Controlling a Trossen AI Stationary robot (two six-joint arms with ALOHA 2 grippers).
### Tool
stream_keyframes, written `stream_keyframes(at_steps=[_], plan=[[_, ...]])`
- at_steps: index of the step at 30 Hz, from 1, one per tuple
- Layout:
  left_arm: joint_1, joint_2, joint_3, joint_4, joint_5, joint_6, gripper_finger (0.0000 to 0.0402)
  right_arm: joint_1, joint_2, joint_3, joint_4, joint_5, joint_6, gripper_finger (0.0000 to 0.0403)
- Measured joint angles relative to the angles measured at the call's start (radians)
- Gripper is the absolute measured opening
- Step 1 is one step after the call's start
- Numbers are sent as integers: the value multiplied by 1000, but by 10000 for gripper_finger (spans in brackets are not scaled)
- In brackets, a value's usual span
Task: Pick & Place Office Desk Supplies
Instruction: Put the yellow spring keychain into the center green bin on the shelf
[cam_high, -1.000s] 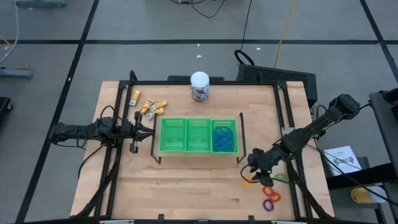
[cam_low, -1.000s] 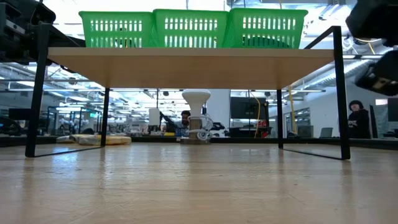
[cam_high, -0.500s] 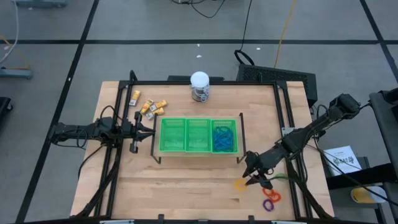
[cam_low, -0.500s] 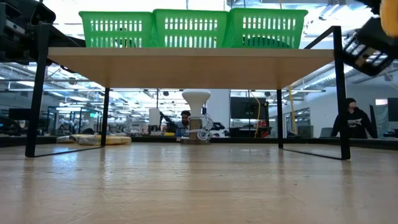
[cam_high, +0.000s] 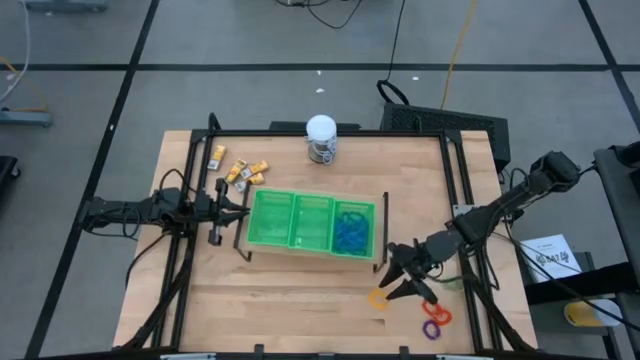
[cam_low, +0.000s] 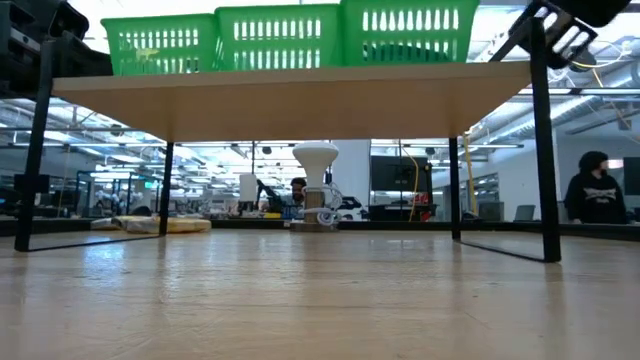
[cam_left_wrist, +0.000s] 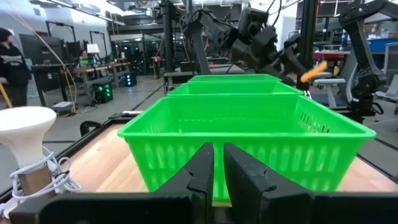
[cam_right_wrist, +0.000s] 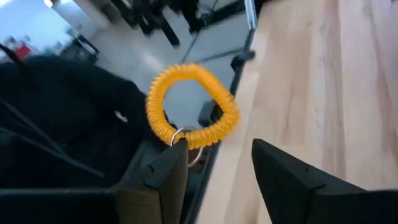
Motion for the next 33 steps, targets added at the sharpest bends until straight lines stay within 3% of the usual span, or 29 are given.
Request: stream_keyframes(at_steps=[8, 12, 19, 25, 33], plan=[[0, 0, 0, -2, 0, 0, 44, -6, 0, 0, 0, -12, -7, 169], [0, 0, 0, -4, 0, 0, 45, -6, 0, -1, 108, -76, -1, 169], [0, 0, 0, -5, 0, 0, 45, -33, 0, -1, 281, -78, -30, 169], [0, 0, 0, -6, 0, 0, 45, -140, 20, 80, 239, -78, -47, 169], [0, 0, -2, 10, 0, 1, 45, -305, 126, 320, 9, -78, -212, 169]])
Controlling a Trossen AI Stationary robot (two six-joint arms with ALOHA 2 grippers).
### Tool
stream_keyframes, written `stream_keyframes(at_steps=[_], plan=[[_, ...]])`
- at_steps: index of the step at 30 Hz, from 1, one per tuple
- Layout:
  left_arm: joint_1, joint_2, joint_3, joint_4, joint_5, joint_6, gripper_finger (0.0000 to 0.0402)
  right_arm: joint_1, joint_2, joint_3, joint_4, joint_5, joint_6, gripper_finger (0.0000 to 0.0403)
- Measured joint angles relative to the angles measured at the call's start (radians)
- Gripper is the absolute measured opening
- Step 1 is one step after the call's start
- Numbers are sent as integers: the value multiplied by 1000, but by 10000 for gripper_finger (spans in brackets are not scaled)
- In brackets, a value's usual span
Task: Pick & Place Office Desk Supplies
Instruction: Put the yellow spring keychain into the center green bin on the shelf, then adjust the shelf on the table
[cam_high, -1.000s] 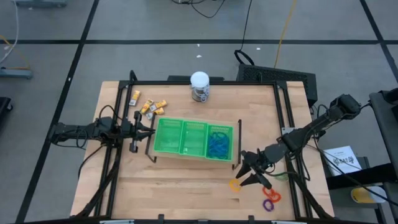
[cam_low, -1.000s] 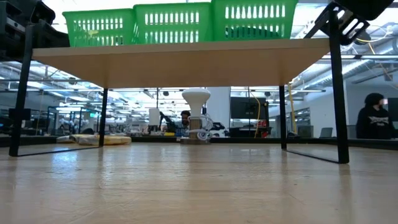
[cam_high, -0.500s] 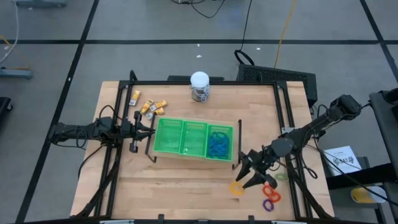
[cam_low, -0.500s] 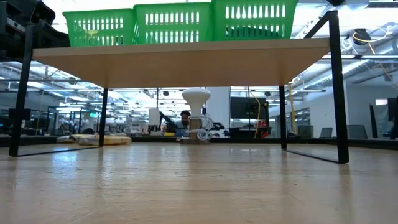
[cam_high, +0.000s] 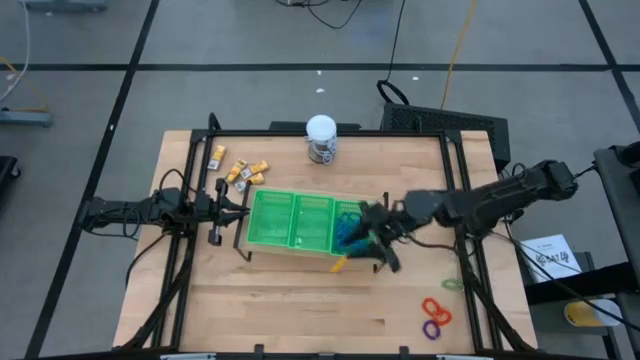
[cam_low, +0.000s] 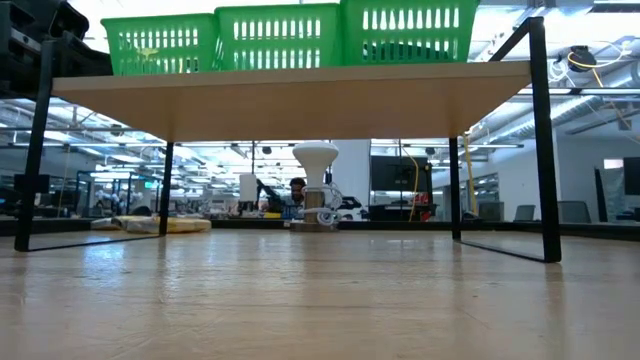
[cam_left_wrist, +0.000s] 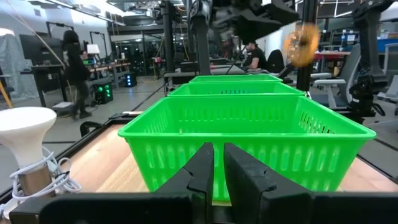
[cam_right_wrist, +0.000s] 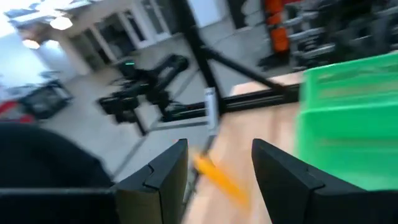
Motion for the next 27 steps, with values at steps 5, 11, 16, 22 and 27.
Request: stream_keyframes(at_steps=[5, 11, 16, 22, 27], plan=[[0, 0, 0, 3, 0, 0, 45, -111, 113, 138, -51, 1, -86, 169], [0, 0, 0, 4, 0, 0, 45, -203, 177, 218, -73, -6, -183, 169], [0, 0, 0, 4, 0, 0, 45, -177, 130, 219, -89, -163, -292, 169], [0, 0, 0, 4, 0, 0, 45, -94, -22, 219, -348, -129, -314, 169], [0, 0, 0, 4, 0, 0, 45, 51, -128, 95, -414, -132, -177, 169]])
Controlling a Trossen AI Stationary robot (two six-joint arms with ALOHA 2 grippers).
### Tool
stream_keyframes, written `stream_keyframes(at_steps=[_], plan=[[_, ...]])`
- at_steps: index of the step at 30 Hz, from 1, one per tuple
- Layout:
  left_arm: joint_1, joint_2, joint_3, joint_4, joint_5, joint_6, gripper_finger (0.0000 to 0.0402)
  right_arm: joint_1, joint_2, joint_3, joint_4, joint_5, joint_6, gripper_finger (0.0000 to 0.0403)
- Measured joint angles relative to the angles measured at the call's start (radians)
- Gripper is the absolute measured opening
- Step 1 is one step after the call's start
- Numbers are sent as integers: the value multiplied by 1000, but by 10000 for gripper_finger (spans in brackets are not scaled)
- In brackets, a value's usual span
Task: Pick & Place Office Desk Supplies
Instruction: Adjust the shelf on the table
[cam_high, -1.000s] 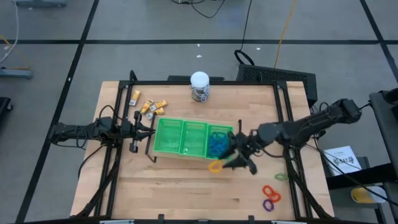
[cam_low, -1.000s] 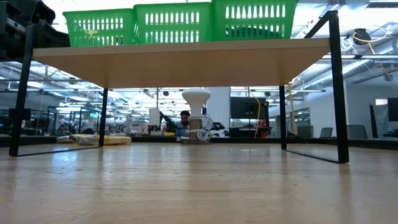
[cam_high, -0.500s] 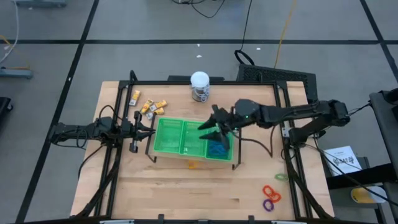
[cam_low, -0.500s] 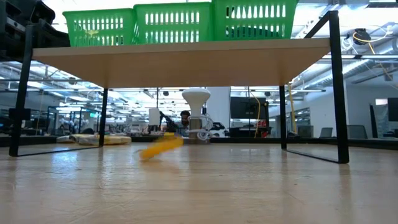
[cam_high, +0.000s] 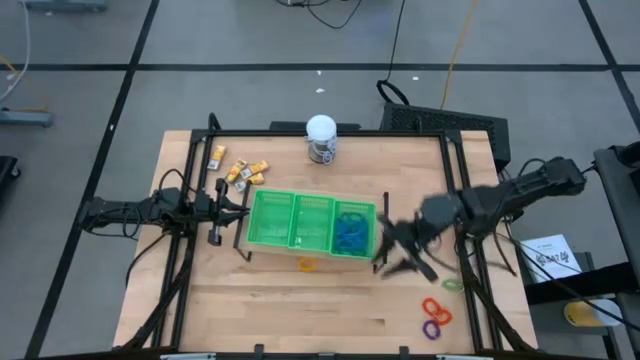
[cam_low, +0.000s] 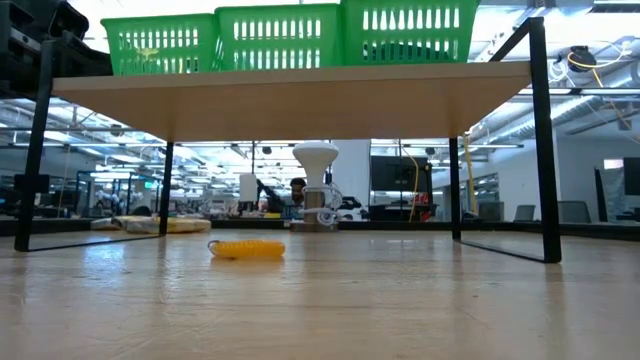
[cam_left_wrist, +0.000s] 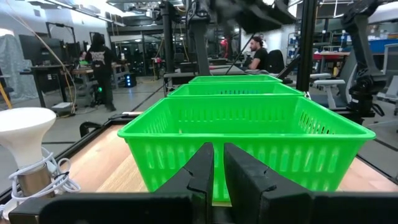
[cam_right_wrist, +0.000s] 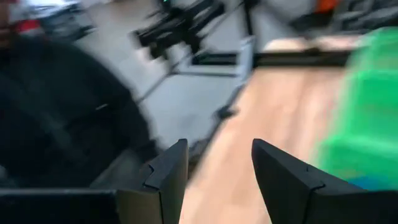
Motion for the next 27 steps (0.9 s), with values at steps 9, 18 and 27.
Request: stream_keyframes(at_steps=[9, 18, 27], plan=[[0, 0, 0, 0, 0, 0, 45, 269, 12, -394, 543, 187, 166, 169], [0, 0, 0, 1, 0, 0, 45, 473, 123, -590, 763, 641, 158, 103], [0, 0, 0, 1, 0, 0, 45, 508, 213, -612, 770, 900, 210, 14]])
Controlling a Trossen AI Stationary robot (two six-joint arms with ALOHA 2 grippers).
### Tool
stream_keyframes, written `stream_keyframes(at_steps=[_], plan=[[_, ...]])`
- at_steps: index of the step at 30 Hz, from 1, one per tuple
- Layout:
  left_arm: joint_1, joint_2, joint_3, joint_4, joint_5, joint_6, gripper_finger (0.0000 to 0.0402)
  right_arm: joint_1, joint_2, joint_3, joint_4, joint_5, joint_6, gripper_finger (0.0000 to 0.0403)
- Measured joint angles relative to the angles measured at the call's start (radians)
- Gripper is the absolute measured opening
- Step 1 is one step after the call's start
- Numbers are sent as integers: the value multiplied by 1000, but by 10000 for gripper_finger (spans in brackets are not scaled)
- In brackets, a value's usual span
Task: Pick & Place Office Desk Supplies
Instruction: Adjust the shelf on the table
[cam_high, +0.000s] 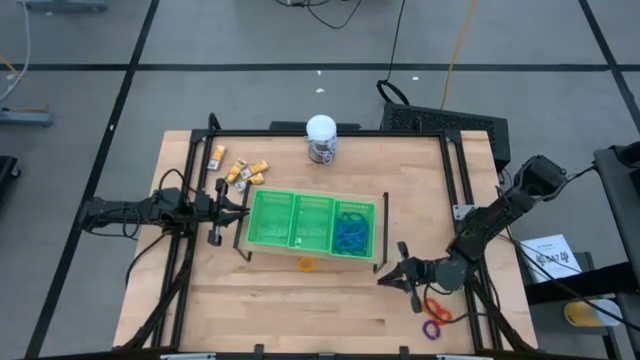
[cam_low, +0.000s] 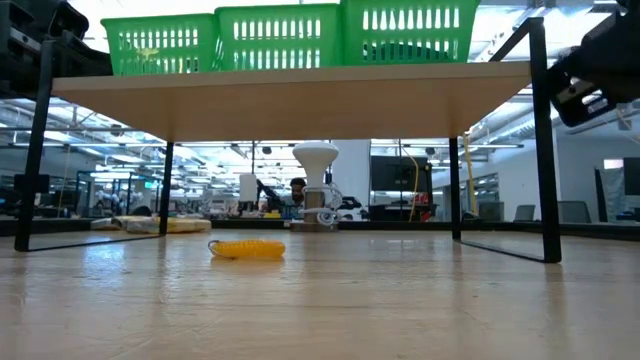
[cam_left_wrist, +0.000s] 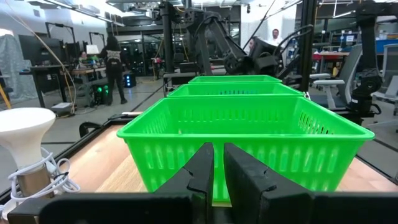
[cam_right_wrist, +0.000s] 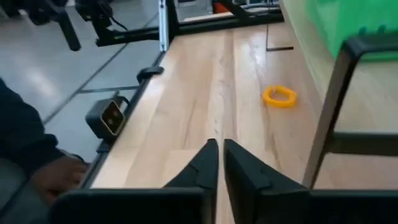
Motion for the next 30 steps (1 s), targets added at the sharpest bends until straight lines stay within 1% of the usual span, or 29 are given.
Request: stream_keyframes(at_steps=[3, 8, 15, 20, 25, 28, 30], plan=[[0, 0, 0, 0, 0, 0, 45, -12, 14, -1, -1, 41, -1, 2], [0, 0, 0, 0, 0, 0, 45, -29, 21, -1, -8, 123, -20, 6], [0, 0, 0, 1, 0, 0, 45, -50, 21, -1, -10, 164, -84, 1], [0, 0, 0, 2, 0, 0, 45, -54, 21, -1, -24, 260, -102, 1], [0, 0, 0, 2, 0, 0, 45, -57, 21, -1, -24, 247, -97, 1], [0, 0, 0, 1, 0, 0, 45, -65, 23, -1, -13, 167, -78, 1], [0, 0, 0, 1, 0, 0, 45, -68, 42, -1, 38, 116, -73, 1]])
